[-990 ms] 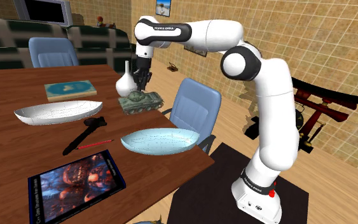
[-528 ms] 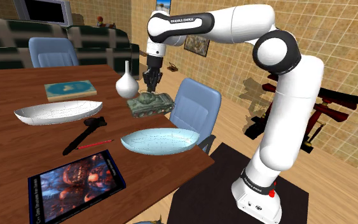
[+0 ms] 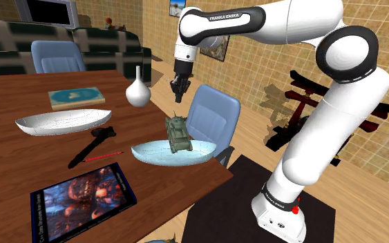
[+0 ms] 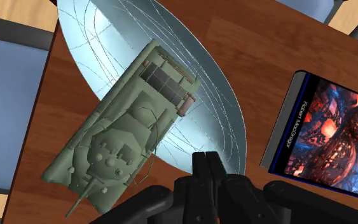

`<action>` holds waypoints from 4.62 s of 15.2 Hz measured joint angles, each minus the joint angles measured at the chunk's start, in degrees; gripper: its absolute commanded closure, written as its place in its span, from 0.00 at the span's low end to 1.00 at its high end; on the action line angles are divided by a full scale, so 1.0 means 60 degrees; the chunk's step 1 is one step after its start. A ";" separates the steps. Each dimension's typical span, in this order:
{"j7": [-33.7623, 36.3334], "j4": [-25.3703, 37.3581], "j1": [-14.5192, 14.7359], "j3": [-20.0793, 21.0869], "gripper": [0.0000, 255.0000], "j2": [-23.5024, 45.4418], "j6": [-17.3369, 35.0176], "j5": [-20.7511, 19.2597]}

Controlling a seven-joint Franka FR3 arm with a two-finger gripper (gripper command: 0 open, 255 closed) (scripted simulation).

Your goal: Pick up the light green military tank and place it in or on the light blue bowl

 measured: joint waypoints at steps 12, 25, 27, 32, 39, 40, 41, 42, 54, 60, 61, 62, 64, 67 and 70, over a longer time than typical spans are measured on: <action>0.4468 0.1454 0.0285 -0.0050 0.00 0.3003 0.0932 -0.1932; 0.4869 0.0884 0.0331 -0.0116 0.00 0.3434 0.1856 -0.2099; 0.4869 0.0882 0.0331 -0.0116 1.00 0.3434 0.1858 -0.2099; 0.4869 0.0882 0.0331 -0.0116 1.00 0.3434 0.1858 -0.2099; 0.4430 0.0869 0.0214 -0.0095 0.00 0.3438 0.1842 -0.2095; 0.3524 0.1006 0.0023 -0.0065 0.00 0.3543 0.1758 -0.2103; 0.2416 0.1156 -0.0199 -0.0022 0.00 0.3635 0.1633 -0.2118; 0.1242 0.1393 -0.0412 0.0035 0.00 0.3878 0.1571 -0.2154; -0.2814 0.1814 -0.1167 0.0268 0.00 0.4882 0.1860 -0.2402; -0.2816 0.1781 -0.1170 0.0267 1.00 0.4883 0.1899 -0.2404; -0.2816 0.1781 -0.1170 0.0267 1.00 0.4883 0.1899 -0.2404; -0.2816 0.1782 -0.1171 0.0265 1.00 0.4882 0.1900 -0.2404; -0.2816 0.1783 -0.1171 0.0265 1.00 0.4884 0.1902 -0.2404; -0.2815 0.1784 -0.1170 0.0265 1.00 0.4886 0.1900 -0.2404; -0.2815 0.1783 -0.1170 0.0265 1.00 0.4885 0.1901 -0.2404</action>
